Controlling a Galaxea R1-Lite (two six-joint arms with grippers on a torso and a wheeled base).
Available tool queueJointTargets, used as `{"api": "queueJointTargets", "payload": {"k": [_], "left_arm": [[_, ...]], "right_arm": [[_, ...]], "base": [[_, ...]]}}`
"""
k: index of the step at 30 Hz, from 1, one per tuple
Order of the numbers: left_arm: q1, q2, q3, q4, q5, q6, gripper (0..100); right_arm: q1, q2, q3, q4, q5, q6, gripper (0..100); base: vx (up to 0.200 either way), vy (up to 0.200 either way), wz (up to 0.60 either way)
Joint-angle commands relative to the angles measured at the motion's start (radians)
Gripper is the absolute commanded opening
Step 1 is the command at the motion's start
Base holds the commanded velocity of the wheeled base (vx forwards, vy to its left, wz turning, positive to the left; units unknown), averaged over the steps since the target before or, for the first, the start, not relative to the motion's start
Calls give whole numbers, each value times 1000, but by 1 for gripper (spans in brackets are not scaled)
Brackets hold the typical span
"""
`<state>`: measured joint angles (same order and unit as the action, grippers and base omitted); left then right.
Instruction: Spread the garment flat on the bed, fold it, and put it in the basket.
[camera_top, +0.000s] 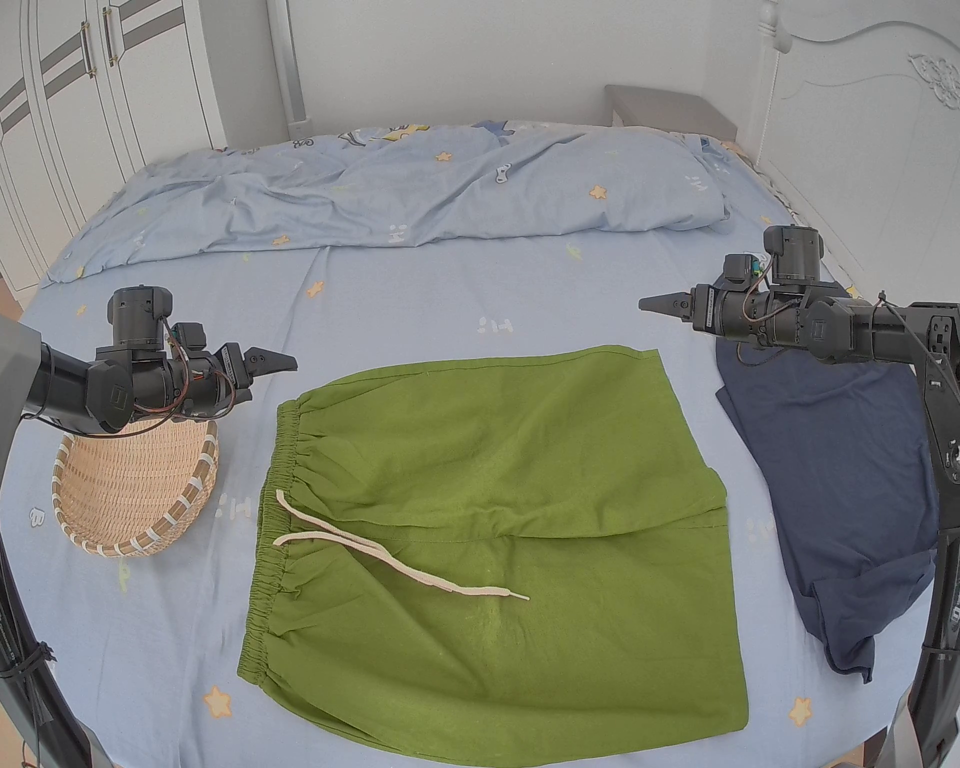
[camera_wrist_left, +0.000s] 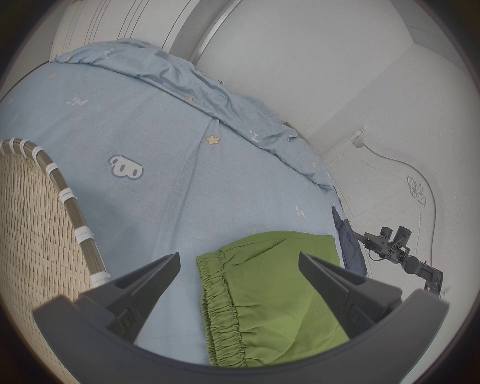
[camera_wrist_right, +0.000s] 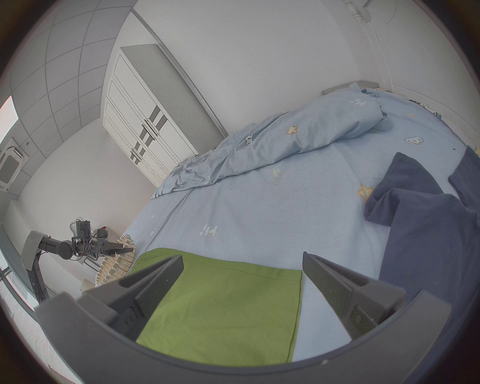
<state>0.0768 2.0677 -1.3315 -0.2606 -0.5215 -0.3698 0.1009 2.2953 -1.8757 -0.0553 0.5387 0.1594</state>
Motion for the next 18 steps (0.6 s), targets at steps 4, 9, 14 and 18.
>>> {"api": "queueJointTargets", "payload": {"k": [4,9,14,18], "left_arm": [[-46,-100,52,3,0,-6,100],[-78,-241,143,4,-3,-77,100],[-74,-362,308,0,-12,-170,100],[-72,-457,572,0,-18,-192,100]], "right_arm": [[0,-53,41,6,-28,0,100],[0,-249,257,14,-36,3,100],[8,-419,541,12,-36,26,100],[2,-563,859,-41,-31,29,100]], "base": [[0,0,0],[0,0,0],[0,0,0],[0,0,0]]}}
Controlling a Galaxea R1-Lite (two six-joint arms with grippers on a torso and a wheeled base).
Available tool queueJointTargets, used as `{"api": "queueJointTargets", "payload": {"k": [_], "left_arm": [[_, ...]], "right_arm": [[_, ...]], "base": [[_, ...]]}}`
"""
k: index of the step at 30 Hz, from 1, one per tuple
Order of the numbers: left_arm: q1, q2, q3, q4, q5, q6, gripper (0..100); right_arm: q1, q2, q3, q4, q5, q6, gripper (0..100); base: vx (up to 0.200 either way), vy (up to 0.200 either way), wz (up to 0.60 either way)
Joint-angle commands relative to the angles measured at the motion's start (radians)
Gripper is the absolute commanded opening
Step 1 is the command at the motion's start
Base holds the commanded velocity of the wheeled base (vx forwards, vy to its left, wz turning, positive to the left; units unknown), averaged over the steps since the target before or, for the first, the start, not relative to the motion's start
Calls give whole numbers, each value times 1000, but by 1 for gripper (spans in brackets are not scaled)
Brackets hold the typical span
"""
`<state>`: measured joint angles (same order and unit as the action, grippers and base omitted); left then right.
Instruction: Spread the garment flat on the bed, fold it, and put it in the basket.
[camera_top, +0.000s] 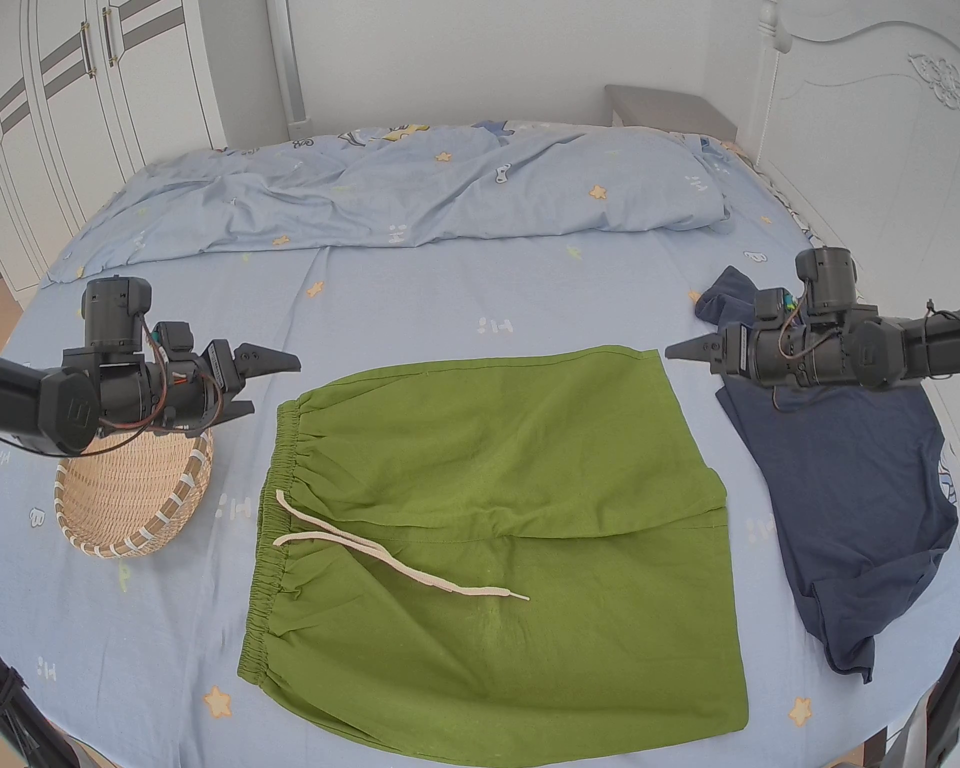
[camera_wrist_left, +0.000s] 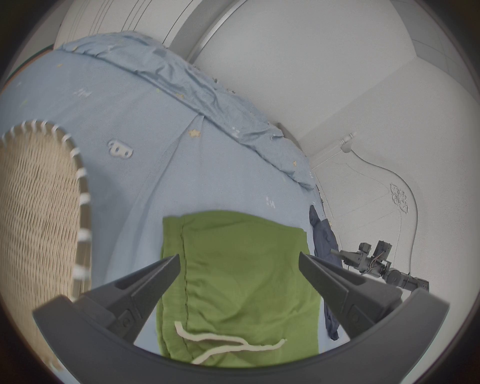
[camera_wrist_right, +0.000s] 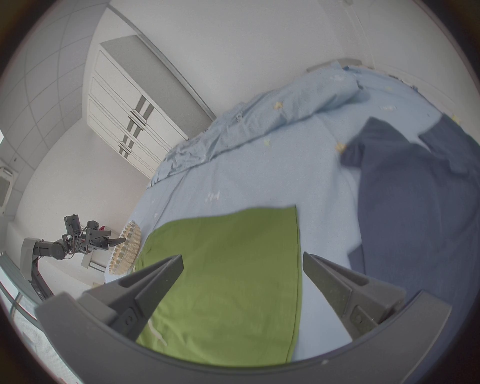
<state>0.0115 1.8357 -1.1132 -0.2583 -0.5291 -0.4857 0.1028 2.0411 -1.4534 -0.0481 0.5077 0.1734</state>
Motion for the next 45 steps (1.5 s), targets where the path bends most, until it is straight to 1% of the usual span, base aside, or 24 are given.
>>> {"api": "queueJointTargets", "payload": {"k": [1,3,4,5,6,7,9,13,18,19,21,22,25,26,28,29,31,32,35,36,37,42,43,45], "left_arm": [[-8,-243,418,-4,-11,-79,100],[-13,-285,529,-6,-18,-82,100],[-13,-296,550,-7,-22,-83,100],[-11,-336,627,-13,-46,-85,100],[-8,-346,647,-16,-54,-85,100],[1,-378,707,-22,-81,-85,100],[4,-421,783,-35,-106,-83,100],[15,-467,889,-59,-112,-74,100],[13,-452,964,-113,-120,-66,100],[12,-415,997,-151,-123,-40,100],[7,-389,1026,-173,-124,-4,100],[13,-332,1052,-197,-126,72,100],[25,-237,1070,-226,-117,170,100],[31,-228,1072,-230,-117,177,100],[73,-193,1070,-245,-126,205,100],[90,-182,1067,-251,-127,207,100],[90,-182,1067,-251,-127,207,100],[119,-151,1050,-266,-140,205,100],[128,-99,1047,-312,-158,205,100],[128,-99,1047,-312,-158,205,100],[127,-85,1046,-354,-160,196,100],[110,-38,1049,-449,-163,176,100],[99,-24,1056,-492,-166,173,100],[91,-18,1058,-510,-166,171,100]], "right_arm": [[-2,-335,504,-73,0,17,100],[-9,-383,622,-130,0,21,100],[-12,-394,648,-144,3,23,100],[-12,-438,748,-191,6,38,100],[-11,-449,774,-205,6,44,100],[-8,-483,852,-250,6,58,100],[-6,-521,943,-306,8,67,100],[8,-575,1070,-360,5,81,100],[41,-599,1145,-381,3,107,100],[46,-599,1156,-397,2,115,100],[51,-599,1160,-403,2,118,100],[52,-598,1165,-412,2,123,100],[52,-593,1168,-415,3,130,100],[52,-593,1168,-415,3,130,100],[51,-591,1167,-417,3,130,100],[51,-591,1168,-417,5,130,100],[51,-591,1168,-417,5,130,100],[51,-590,1168,-421,5,130,100],[51,-590,1168,-424,3,130,100],[51,-590,1168,-424,3,130,100],[51,-590,1168,-424,5,130,100],[49,-591,1168,-424,3,130,100],[48,-591,1168,-424,3,129,100],[46,-591,1168,-424,3,130,100]], "base": [[0,0,0],[0,0,0],[0,0,0],[0,0,0],[0,0,0],[0,0,0],[0,0,0],[0,0,0],[0,0,0],[0,0,0],[0,0,0],[0,0,0],[0,0,0],[0,0,0],[0,0,0],[0,0,0],[0,0,0],[0,0,0],[0,0,0],[0,0,0],[0,0,0],[0,0,0],[0,0,0],[0,0,0]]}}
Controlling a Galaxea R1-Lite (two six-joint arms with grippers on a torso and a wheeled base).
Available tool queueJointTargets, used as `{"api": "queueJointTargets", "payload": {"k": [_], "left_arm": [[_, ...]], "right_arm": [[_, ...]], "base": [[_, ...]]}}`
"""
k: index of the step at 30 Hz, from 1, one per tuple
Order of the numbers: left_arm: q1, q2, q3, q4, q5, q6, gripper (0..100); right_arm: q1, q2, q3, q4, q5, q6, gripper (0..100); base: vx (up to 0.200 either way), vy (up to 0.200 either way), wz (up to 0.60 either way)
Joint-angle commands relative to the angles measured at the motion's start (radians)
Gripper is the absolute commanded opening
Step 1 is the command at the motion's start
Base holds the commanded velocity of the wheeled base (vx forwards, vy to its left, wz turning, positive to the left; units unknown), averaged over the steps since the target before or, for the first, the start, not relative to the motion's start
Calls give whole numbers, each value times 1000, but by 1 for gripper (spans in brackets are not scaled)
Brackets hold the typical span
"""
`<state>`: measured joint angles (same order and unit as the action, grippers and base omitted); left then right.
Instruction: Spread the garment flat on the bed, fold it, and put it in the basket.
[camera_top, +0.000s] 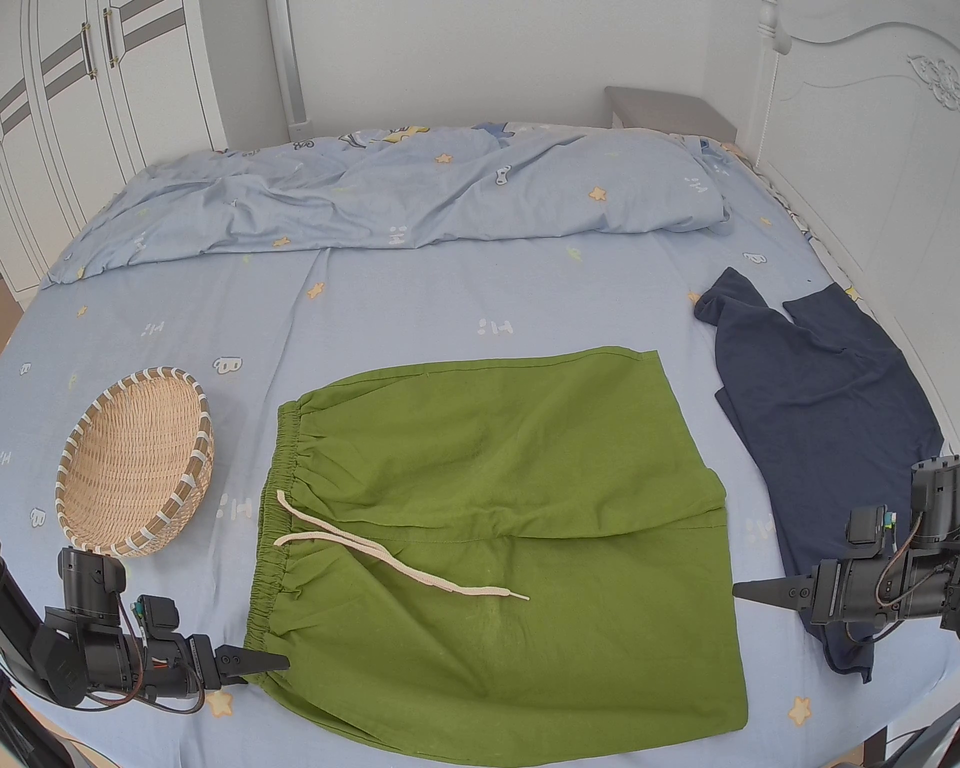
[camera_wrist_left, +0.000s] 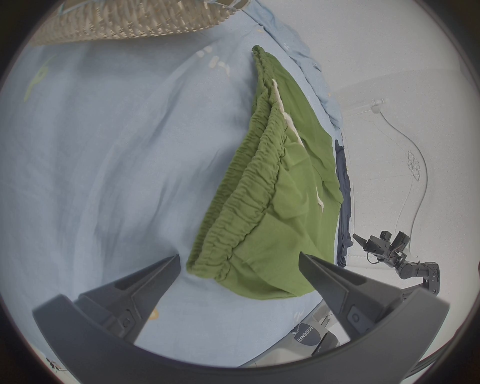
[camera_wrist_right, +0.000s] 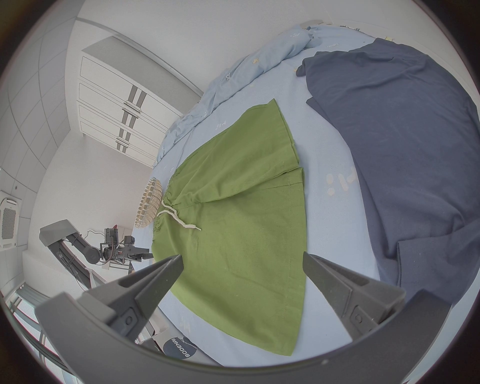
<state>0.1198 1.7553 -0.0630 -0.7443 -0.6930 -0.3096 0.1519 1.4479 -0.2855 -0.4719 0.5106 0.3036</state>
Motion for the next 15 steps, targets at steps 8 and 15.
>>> {"api": "queueJointTargets", "payload": {"k": [8,15], "left_arm": [[-34,96,11,-99,-3,-22,0],[-19,92,18,-104,-3,-20,0]], "right_arm": [[-5,3,0,-1,0,0,100],[-8,3,2,-1,0,0,100]], "base": [[0,0,0],[0,0,0]]}}
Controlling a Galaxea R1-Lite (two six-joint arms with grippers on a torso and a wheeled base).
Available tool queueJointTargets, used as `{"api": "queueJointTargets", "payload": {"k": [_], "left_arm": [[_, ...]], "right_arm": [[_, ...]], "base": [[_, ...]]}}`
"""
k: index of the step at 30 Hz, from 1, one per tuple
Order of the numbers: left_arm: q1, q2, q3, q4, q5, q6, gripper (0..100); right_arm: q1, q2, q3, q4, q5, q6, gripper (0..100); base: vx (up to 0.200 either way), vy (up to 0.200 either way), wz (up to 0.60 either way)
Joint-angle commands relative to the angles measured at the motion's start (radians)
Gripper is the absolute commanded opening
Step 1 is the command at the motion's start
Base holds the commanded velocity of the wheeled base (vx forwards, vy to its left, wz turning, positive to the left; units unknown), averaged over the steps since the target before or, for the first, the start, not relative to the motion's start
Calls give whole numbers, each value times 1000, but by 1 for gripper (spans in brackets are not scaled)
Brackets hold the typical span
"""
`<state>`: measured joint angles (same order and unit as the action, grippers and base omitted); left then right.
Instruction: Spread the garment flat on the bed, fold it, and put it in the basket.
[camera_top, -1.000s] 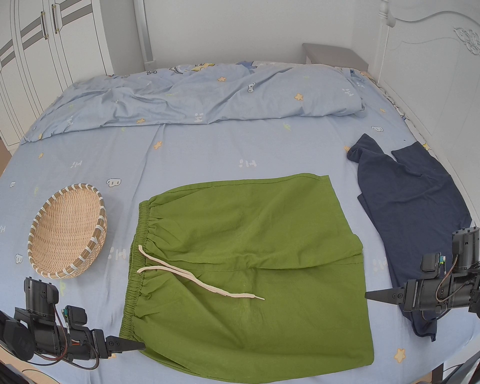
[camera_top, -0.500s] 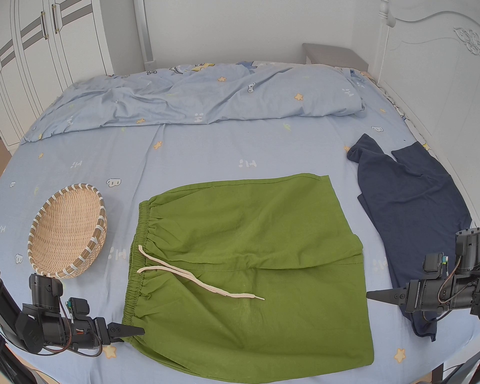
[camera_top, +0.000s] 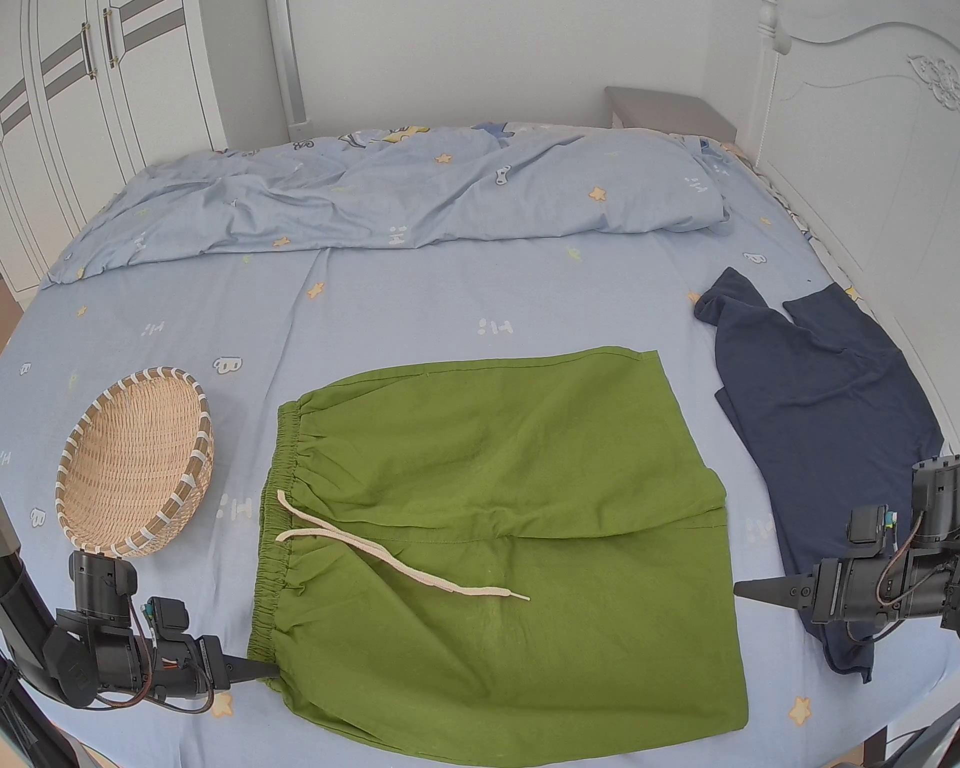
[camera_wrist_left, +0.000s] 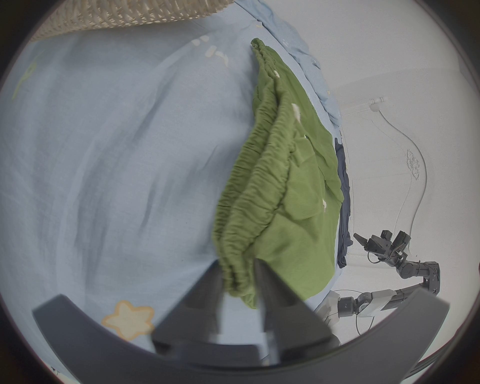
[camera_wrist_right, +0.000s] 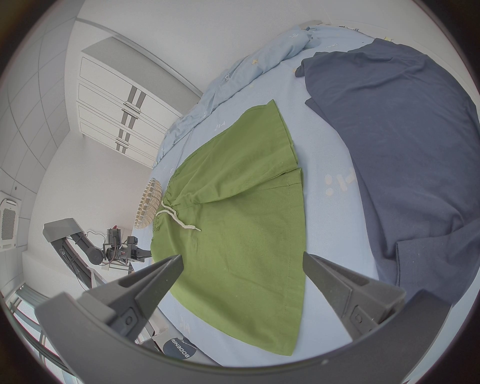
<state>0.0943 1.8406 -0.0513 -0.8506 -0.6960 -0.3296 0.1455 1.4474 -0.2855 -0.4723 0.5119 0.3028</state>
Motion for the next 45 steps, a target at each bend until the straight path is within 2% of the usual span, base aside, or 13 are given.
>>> {"api": "queueJointTargets", "payload": {"k": [1,6,9,15,18,19,21,29,45], "left_arm": [[7,0,18,2,1,6,0],[16,-41,51,45,7,14,0],[76,-70,51,113,10,34,0],[148,-55,51,173,7,172,0],[150,-57,51,211,3,233,0],[144,-57,51,222,1,256,0],[140,-55,51,226,1,259,0],[150,-63,51,234,1,262,0],[151,-67,51,236,0,257,0]], "right_arm": [[-3,4,3,0,0,-1,100],[2,-4,29,1,-1,-1,100],[19,1,105,1,2,-17,100],[39,25,221,9,4,-28,100],[42,60,267,8,4,-83,100],[49,96,286,11,4,-139,100],[52,136,286,32,5,-188,100],[85,157,286,41,65,-174,100],[94,395,286,-126,77,-171,100]], "base": [[0,0,0],[0,0,0],[0,0,0],[0,0,0],[0,0,0],[0,0,0],[0,0,0],[0,0,0],[0,0,0]]}}
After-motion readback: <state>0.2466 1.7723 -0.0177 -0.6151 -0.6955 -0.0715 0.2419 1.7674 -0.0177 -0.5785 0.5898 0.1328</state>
